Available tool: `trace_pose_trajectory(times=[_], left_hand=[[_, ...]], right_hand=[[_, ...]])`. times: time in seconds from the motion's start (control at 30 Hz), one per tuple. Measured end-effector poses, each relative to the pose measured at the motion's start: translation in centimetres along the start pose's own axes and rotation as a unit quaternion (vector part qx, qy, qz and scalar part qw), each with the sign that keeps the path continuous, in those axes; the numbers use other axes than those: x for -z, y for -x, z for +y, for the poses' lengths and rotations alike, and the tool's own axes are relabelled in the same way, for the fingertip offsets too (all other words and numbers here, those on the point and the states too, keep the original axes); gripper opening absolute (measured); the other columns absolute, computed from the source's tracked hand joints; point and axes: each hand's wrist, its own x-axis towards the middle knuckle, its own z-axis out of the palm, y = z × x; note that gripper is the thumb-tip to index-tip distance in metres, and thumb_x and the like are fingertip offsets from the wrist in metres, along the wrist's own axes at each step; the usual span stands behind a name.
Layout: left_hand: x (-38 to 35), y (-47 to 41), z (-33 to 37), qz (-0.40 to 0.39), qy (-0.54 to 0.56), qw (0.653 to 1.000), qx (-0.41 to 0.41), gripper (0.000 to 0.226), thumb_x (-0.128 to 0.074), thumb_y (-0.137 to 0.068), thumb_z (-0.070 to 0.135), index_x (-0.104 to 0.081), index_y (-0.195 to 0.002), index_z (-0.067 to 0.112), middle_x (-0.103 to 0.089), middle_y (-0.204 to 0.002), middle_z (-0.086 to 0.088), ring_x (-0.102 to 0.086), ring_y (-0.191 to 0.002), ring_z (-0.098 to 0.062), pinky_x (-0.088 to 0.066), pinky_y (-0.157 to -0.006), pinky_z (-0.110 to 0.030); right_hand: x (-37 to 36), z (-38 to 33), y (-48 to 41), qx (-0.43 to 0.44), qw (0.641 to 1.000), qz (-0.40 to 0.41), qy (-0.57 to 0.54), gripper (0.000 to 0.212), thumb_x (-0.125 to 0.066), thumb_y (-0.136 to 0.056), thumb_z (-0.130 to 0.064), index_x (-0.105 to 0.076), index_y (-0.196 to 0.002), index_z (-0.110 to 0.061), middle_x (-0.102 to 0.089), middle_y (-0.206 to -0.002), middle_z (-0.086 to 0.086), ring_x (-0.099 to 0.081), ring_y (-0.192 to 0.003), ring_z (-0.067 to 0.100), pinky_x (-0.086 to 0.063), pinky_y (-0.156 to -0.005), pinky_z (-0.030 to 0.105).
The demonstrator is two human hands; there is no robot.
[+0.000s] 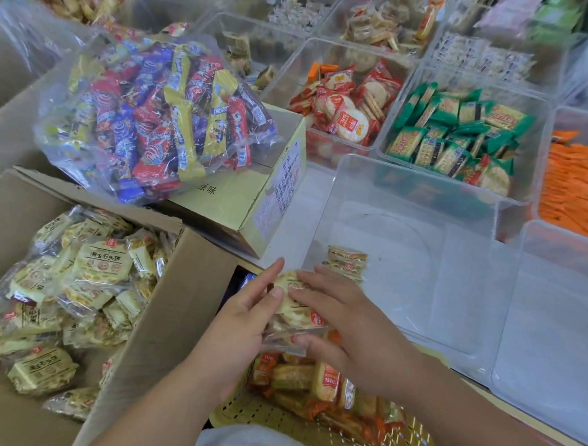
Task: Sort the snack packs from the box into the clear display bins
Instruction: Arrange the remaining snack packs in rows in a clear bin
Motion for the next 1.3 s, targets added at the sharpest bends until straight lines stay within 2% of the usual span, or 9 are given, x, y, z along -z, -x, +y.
trace_pose_trajectory(times=[0.27, 0.4, 0.53, 0.63, 0.73, 0.87, 1.0, 1.2, 1.3], left_hand=[[-0.9, -0.4, 0.0, 0.083, 0.021, 0.996, -0.013, 0.049, -0.054, -0.087, 0.067, -0.044, -0.135, 0.072, -0.056, -0.148, 0.013, -0.053, -0.137, -0.019, -0.047, -0.11, -0.054], [-0.3, -0.7, -0.5, 0.089, 0.017, 0.996, -0.017, 0.041, -0.051, -0.106, 0.035, -0.048, -0.141, 0.058, -0.075, -0.118, 0.012, -0.072, -0.109, -0.008, -0.062, -0.081, -0.029], [0.2, -0.8, -0.6, 0.111, -0.005, 0.994, -0.005, 0.045, -0.049, -0.109, 0.023, -0.055, -0.134, 0.06, -0.076, -0.11, 0.012, -0.073, -0.105, -0.01, -0.061, -0.083, -0.034], [0.8, -1.1, -0.7, 0.12, 0.045, 0.992, 0.009, 0.048, -0.047, -0.109, 0.012, -0.06, -0.134, 0.051, -0.078, -0.108, 0.004, -0.077, -0.097, -0.02, -0.062, -0.071, -0.03], [1.2, -1.3, -0.7, 0.137, 0.068, 0.988, 0.015, 0.045, -0.047, -0.108, 0.011, -0.062, -0.134, 0.044, -0.077, -0.115, -0.001, -0.076, -0.102, -0.027, -0.064, -0.078, -0.042], [1.5, -1.1, -1.0, 0.138, 0.079, 0.987, 0.023, 0.042, -0.047, -0.108, 0.008, -0.067, -0.128, 0.04, -0.077, -0.115, -0.002, -0.075, -0.104, -0.03, -0.061, -0.086, -0.056], [1.5, -1.1, -1.0, 0.141, 0.084, 0.986, 0.024, 0.046, -0.047, -0.108, 0.008, -0.072, -0.117, 0.046, -0.078, -0.113, 0.0, -0.075, -0.105, -0.031, -0.061, -0.087, -0.055], [1.4, -1.0, -0.8, 0.145, 0.093, 0.985, 0.018, 0.043, -0.049, -0.106, 0.007, -0.071, -0.12, 0.042, -0.078, -0.111, 0.005, -0.076, -0.103, -0.029, -0.064, -0.077, -0.041], [1.3, -1.2, -0.4, 0.149, 0.104, 0.983, 0.023, 0.039, -0.052, -0.105, 0.007, -0.067, -0.127, 0.035, -0.078, -0.112, 0.001, -0.076, -0.101, -0.029, -0.062, -0.075, -0.037]], right_hand=[[0.0, 1.3, -1.0, -0.013, 1.0, -0.009, -0.008, 0.066, -0.072, -0.088, -0.048, -0.048, -0.147, -0.032, -0.041, -0.153, -0.007, -0.033, -0.143, 0.012, -0.032, -0.116, 0.034], [-0.8, 0.8, -1.3, 0.005, 0.998, 0.064, -0.004, 0.047, -0.069, -0.091, -0.036, -0.062, -0.136, -0.023, -0.056, -0.143, -0.001, -0.049, -0.134, 0.02, -0.041, -0.109, 0.036], [-0.2, 1.0, -1.5, -0.004, 0.988, 0.146, -0.049, 0.034, -0.055, -0.101, -0.033, -0.067, -0.131, -0.025, -0.064, -0.132, -0.015, -0.057, -0.126, 0.003, -0.041, -0.107, 0.018], [1.8, 2.9, -2.4, -0.093, 0.965, 0.212, -0.121, 0.029, -0.055, -0.1, -0.03, -0.065, -0.126, -0.039, -0.066, -0.111, -0.037, -0.061, -0.105, -0.013, -0.043, -0.087, 0.003], [4.0, 7.0, -3.7, -0.128, 0.956, 0.263, -0.019, 0.027, -0.057, -0.102, -0.025, -0.068, -0.126, -0.029, -0.068, -0.109, -0.023, -0.063, -0.095, -0.006, -0.046, -0.082, 0.009], [4.2, 12.7, -6.4, -0.222, 0.959, 0.16, 0.077, 0.027, -0.056, -0.103, -0.024, -0.07, -0.125, -0.017, -0.073, -0.116, 0.006, -0.067, -0.103, 0.03, -0.043, -0.082, 0.028], [1.3, 15.0, -8.4, -0.238, 0.969, 0.0, 0.07, 0.031, -0.049, -0.106, -0.028, -0.067, -0.127, -0.014, -0.07, -0.119, 0.008, -0.062, -0.11, 0.031, -0.043, -0.089, 0.033], [0.4, 15.7, -9.4, -0.261, 0.96, -0.07, 0.069, 0.029, -0.041, -0.108, -0.029, -0.062, -0.122, -0.016, -0.066, -0.111, 0.008, -0.061, -0.105, 0.032, -0.041, -0.08, 0.033], [1.4, 15.3, -9.3, -0.267, 0.953, -0.107, 0.094, 0.041, -0.041, -0.107, -0.038, -0.053, -0.141, -0.018, -0.061, -0.135, 0.012, -0.051, -0.127, 0.035, -0.043, -0.101, 0.041]])
